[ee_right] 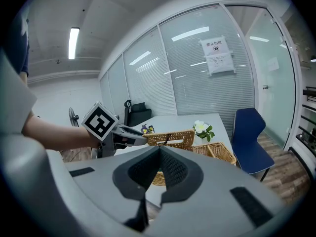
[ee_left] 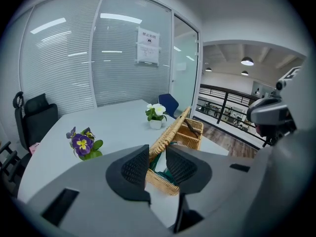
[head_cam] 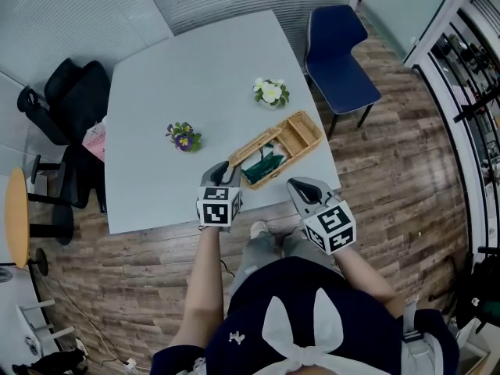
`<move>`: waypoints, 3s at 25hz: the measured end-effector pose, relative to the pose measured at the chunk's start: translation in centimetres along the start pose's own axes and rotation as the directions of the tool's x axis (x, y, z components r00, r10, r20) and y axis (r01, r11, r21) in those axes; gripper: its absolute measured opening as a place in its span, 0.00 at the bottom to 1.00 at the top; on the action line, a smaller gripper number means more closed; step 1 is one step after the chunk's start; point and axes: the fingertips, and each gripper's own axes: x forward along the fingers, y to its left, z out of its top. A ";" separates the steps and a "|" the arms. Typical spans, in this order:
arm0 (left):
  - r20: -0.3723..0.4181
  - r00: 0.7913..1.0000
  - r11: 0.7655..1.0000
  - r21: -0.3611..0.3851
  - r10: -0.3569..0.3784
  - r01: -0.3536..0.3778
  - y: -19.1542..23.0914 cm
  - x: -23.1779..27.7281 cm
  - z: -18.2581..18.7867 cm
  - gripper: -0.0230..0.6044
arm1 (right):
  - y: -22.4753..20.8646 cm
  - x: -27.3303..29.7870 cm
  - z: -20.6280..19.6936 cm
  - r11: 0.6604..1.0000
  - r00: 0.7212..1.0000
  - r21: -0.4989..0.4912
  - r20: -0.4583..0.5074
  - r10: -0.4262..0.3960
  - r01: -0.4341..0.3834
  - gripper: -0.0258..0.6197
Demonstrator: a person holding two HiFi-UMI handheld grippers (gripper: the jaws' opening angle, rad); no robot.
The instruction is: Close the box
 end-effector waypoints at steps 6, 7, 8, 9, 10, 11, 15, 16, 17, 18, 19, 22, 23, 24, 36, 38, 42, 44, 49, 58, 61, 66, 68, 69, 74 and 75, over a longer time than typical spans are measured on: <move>-0.011 1.000 0.999 0.032 -0.009 0.009 -0.3 0.2 -0.3 0.21 | -0.2 0.2 -0.3 1.000 1.000 0.002 -0.005 0.001 -0.001 0.05; -0.013 1.000 0.999 0.035 -0.011 0.011 -0.4 0.2 -0.3 0.21 | -0.2 0.2 -0.3 1.000 1.000 0.002 -0.005 0.001 -0.001 0.05; -0.015 1.000 0.999 0.037 -0.013 0.013 -0.4 0.2 -0.4 0.21 | -0.2 0.2 -0.2 1.000 1.000 0.003 -0.005 0.001 -0.001 0.05; -0.016 1.000 0.999 0.038 -0.016 0.016 -0.5 0.2 -0.4 0.21 | -0.2 0.3 -0.2 1.000 1.000 0.003 -0.005 0.001 -0.001 0.05; -0.018 1.000 0.999 0.039 -0.018 0.019 -0.6 0.2 -0.5 0.22 | -0.2 0.3 -0.2 1.000 1.000 0.003 -0.005 0.001 -0.001 0.05; -0.020 1.000 0.999 0.043 -0.020 0.021 -0.7 0.2 -0.6 0.22 | -0.3 0.3 -0.3 1.000 1.000 0.003 -0.004 0.000 0.000 0.05; -0.028 0.999 0.998 0.067 -0.017 0.019 -0.8 0.2 -0.9 0.22 | -0.3 0.2 -0.3 1.000 1.000 0.005 -0.003 -0.002 0.002 0.05; -0.029 0.999 0.997 0.073 -0.017 0.020 -0.9 0.2 -1.0 0.22 | -0.3 0.2 -0.4 1.000 1.000 0.005 -0.004 -0.003 0.003 0.05; -0.031 0.999 0.997 0.078 -0.019 0.021 -0.9 0.1 -1.0 0.22 | -0.4 0.2 -0.4 1.000 1.000 0.006 -0.006 -0.004 0.004 0.05; -0.033 0.999 0.996 0.084 -0.020 0.022 -1.0 0.1 -1.0 0.22 | -0.4 0.2 -0.5 1.000 1.000 0.006 -0.008 -0.005 0.006 0.05; -0.035 0.999 0.996 0.089 -0.021 0.024 -1.0 0.2 -1.1 0.22 | -0.4 0.2 -0.6 1.000 1.000 0.007 -0.011 -0.007 0.007 0.05; -0.044 0.999 0.993 0.115 -0.021 0.026 -1.2 0.2 -1.2 0.22 | -0.5 0.1 -0.8 1.000 1.000 0.008 -0.018 -0.010 0.010 0.05; -0.047 0.999 0.991 0.128 -0.020 0.026 -1.3 0.2 -1.2 0.22 | -0.6 0.1 -0.8 1.000 1.000 0.009 -0.019 -0.010 0.010 0.05; -0.052 0.998 0.989 0.143 -0.019 0.026 -1.4 0.2 -1.3 0.22 | -0.6 0.1 -0.9 1.000 1.000 0.009 -0.021 -0.010 0.010 0.05; -0.119 0.993 0.946 0.323 0.002 0.036 -2.7 0.5 -3.2 0.23 | -0.5 0.5 -1.1 1.000 1.000 0.005 -0.031 -0.006 0.007 0.05; -0.124 0.992 0.940 0.339 0.005 0.038 -2.8 0.6 -3.4 0.23 | -0.5 0.5 -1.2 1.000 0.999 0.007 -0.031 -0.006 0.006 0.05; -0.132 0.991 0.934 0.354 0.006 0.041 -3.0 0.7 -3.9 0.24 | -0.6 0.5 -1.3 1.000 0.999 0.010 -0.034 -0.008 0.008 0.05; -0.136 0.991 0.933 0.358 0.007 0.042 -3.1 0.7 -4.1 0.24 | -0.6 0.4 -1.4 1.000 0.999 0.011 -0.034 -0.008 0.009 0.05; -0.158 0.987 0.927 0.371 0.010 0.049 -3.5 0.8 -4.8 0.26 | -0.6 0.2 -1.5 1.000 0.999 0.017 -0.035 -0.010 0.011 0.05; -0.180 0.983 0.900 0.433 0.040 0.043 -3.8 1.2 -5.8 0.26 | -0.8 0.2 -1.8 1.000 0.999 0.022 -0.039 -0.012 0.013 0.05; -0.186 0.981 0.892 0.450 0.052 0.038 -3.9 1.3 -6.0 0.26 | -0.8 0.2 -1.9 1.000 0.999 0.022 -0.041 -0.013 0.014 0.05; -0.192 0.979 0.881 0.472 0.060 0.039 -4.1 1.5 -6.4 0.26 | -0.9 0.2 -2.0 1.000 0.999 0.023 -0.041 -0.013 0.014 0.05; -0.196 0.978 0.873 0.486 0.066 0.039 -4.2 1.7 -6.7 0.27 | -0.9 0.2 -2.1 1.000 0.999 0.023 -0.042 -0.013 0.014 0.05; -0.197 0.978 0.869 0.493 0.069 0.038 -4.2 1.7 -6.8 0.27 | -0.9 0.3 -2.2 1.000 0.999 0.022 -0.043 -0.013 0.014 0.05; -0.196 0.977 0.850 0.526 0.088 0.029 -4.3 1.9 -7.3 0.27 | -0.9 0.3 -2.2 1.000 0.999 0.023 -0.046 -0.013 0.015 0.05; -0.198 0.976 0.846 0.532 0.092 0.028 -4.3 1.9 -7.3 0.27 | -0.9 0.3 -2.2 1.000 0.999 0.024 -0.047 -0.014 0.015 0.05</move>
